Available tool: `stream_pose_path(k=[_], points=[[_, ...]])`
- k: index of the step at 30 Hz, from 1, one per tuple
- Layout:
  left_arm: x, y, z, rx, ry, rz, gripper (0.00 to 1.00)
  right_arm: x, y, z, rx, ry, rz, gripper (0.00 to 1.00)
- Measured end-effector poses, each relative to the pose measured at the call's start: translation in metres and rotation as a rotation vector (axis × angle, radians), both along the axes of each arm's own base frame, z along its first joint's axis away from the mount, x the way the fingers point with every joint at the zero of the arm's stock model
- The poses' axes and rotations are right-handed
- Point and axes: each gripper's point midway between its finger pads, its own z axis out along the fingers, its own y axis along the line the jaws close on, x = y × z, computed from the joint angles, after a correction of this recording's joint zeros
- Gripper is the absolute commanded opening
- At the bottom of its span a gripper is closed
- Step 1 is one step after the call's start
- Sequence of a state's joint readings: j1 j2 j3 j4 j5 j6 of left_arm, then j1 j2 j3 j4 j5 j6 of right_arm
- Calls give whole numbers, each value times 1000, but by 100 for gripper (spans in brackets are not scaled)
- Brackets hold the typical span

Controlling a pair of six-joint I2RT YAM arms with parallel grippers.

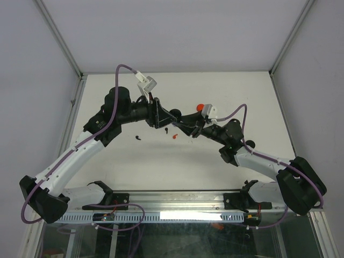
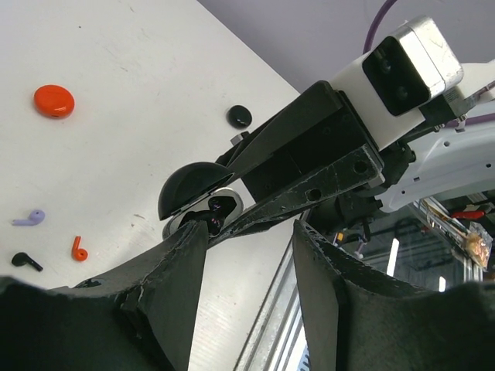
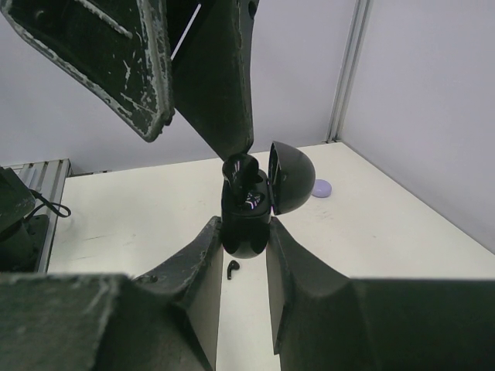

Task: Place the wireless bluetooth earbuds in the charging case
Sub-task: Place the earbud in the charging case.

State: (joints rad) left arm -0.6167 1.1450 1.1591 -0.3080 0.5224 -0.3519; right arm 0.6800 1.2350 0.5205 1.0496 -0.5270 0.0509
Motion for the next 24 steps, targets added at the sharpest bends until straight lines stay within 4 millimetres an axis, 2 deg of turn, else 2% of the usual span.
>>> stream_pose_path(k=[8, 24], points=[[1, -7, 5, 0, -6, -14, 47, 0, 0, 0, 0, 0, 0, 0], [9, -16, -3, 31, -36, -65, 49, -1, 1, -5, -17, 16, 9, 0]])
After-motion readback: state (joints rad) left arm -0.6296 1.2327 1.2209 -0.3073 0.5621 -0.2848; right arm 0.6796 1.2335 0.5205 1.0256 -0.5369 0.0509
